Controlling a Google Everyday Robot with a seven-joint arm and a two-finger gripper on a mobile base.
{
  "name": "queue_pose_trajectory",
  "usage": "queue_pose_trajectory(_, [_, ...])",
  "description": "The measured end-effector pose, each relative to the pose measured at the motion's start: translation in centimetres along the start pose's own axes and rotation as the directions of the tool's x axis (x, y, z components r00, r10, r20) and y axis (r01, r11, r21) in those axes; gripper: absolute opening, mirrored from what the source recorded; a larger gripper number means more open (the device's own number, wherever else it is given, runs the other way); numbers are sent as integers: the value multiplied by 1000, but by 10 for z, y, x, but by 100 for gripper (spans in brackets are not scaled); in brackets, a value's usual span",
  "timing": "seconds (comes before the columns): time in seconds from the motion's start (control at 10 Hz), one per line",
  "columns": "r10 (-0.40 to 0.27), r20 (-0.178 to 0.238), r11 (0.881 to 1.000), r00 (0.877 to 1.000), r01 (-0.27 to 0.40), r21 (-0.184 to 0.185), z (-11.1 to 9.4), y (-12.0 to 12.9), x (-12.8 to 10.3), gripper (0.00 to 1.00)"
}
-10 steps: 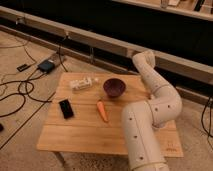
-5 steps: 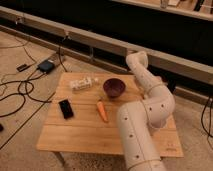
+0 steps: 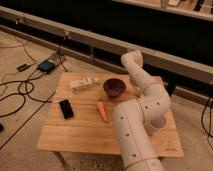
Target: Wipe the white sponge on the table
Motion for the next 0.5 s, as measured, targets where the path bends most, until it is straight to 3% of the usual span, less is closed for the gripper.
queue_pose_trajectory(0.5, [3, 0, 1000, 1000, -3, 2, 0, -2, 0, 0])
